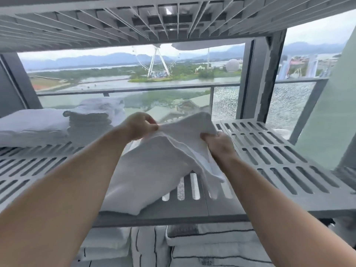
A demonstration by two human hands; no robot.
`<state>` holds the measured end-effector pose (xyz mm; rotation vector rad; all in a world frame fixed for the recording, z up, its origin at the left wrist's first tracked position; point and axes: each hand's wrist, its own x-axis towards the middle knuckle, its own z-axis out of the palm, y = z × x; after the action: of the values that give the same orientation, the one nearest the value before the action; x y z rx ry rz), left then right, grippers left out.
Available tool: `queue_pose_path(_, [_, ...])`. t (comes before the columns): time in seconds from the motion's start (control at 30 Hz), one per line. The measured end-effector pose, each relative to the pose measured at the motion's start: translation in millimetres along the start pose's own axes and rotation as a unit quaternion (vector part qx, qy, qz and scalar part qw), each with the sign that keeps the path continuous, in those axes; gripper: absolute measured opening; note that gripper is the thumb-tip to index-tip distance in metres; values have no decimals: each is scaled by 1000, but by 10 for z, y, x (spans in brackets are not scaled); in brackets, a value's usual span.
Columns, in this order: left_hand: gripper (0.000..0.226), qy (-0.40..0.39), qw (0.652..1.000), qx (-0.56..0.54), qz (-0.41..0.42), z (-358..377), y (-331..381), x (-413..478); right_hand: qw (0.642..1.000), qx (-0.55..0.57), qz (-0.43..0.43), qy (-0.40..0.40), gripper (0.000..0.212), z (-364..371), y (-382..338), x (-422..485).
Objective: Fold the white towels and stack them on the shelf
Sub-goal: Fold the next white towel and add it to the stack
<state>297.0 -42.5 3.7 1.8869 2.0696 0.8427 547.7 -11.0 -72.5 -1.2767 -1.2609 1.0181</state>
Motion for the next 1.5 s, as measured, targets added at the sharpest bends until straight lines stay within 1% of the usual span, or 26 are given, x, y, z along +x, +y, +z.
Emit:
queue_pose_path(0.03, [12, 11, 999, 47, 12, 59, -33, 5, 1000, -22, 7, 14, 26, -23, 51, 30])
queue_pose_path(0.07, [19, -7, 996, 86, 15, 117, -74, 10, 998, -53, 4, 26, 26, -53, 103, 66])
queue_pose_path(0.13, [34, -107, 986, 130, -21, 193, -165, 17, 992, -122, -15, 27, 26, -106, 183, 133])
queue_pose_path(0.23, [55, -262, 948, 150, -97, 152, -178, -44, 984, -171, -23, 31, 27, -119, 216, 245])
queue_pose_path(0.27, [67, -300, 937, 143, -109, 120, -148, -77, 983, -177, -21, 35, 30, -111, 216, 288])
queue_pose_path(0.37, [122, -402, 895, 145, -126, 20, -22, -186, 982, -179, -7, 63, 41, -53, 217, 416])
queue_pose_path(0.43, [139, -444, 874, 176, -92, -3, 48, -288, 979, -182, -2, 88, 38, -3, 228, 470])
queue_pose_path(0.5, [129, -437, 884, 159, -48, -24, 61, -333, 975, -199, -5, 97, 34, 31, 231, 510])
queue_pose_path(0.53, [116, -413, 902, 121, -40, -43, 32, -318, 973, -211, -4, 93, 35, 45, 226, 527])
queue_pose_path(0.6, [84, -325, 943, 48, -60, -68, -93, -257, 969, -232, -1, 81, 38, 56, 208, 540])
queue_pose_path(0.67, [63, -259, 958, 104, -69, -68, -264, -172, 964, -253, 1, 75, 38, 50, 193, 541])
queue_pose_path(0.73, [51, -264, 945, 178, -68, -33, -402, -114, 959, -276, 4, 70, 36, 43, 176, 558])
queue_pose_path(0.83, [31, -289, 943, 131, -95, -28, -497, -30, 946, -314, -9, 80, 33, 84, 107, 522])
queue_pose_path(0.93, [28, -321, 934, 119, -102, -79, -455, 90, 929, -317, -124, 148, 49, 131, -14, 435])
queue_pose_path(0.97, [29, -331, 931, 121, -98, -92, -433, 161, 921, -319, -173, 141, 47, 146, -80, 398])
queue_pose_path(1.03, [36, -333, 930, 135, -77, -116, -358, 304, 903, -351, -235, 82, 29, 188, -224, 318])
queue_pose_path(1.07, [40, -297, 941, 155, -45, -109, -326, 393, 887, -380, -255, 58, 20, 228, -278, 275])
queue_pose_path(1.1, [42, -226, 955, 195, 3, -84, -290, 468, 868, -411, -276, 47, 15, 277, -326, 226])
queue_pose_path(1.13, [41, -114, 961, 243, 61, -37, -259, 502, 854, -432, -289, 34, 14, 325, -358, 189])
queue_pose_path(1.17, [40, 3, 956, 275, 105, 33, -247, 491, 851, -444, -281, 0, 16, 377, -380, 156])
queue_pose_path(1.2, [39, 82, 946, 285, 132, 136, -255, 467, 850, -459, -254, -49, 22, 425, -376, 141])
queue_pose_path(1.23, [35, 101, 945, 277, 145, 254, -274, 435, 841, -485, -218, -100, 30, 472, -351, 134])
queue_pose_path(1.27, [30, 69, 951, 264, 145, 358, -299, 409, 826, -515, -182, -139, 38, 506, -316, 130])
queue_pose_path(1.3, [26, 9, 959, 250, 135, 438, -332, 380, 814, -537, -151, -163, 44, 527, -276, 131])
queue_pose_path(1.37, [25, -82, 959, 241, 124, 478, -404, 326, 811, -542, -122, -182, 44, 545, -205, 135])
queue_pose_path(1.5, [26, -94, 946, 268, 160, 355, -528, 270, 814, -539, -128, -176, 19, 589, -187, 134])
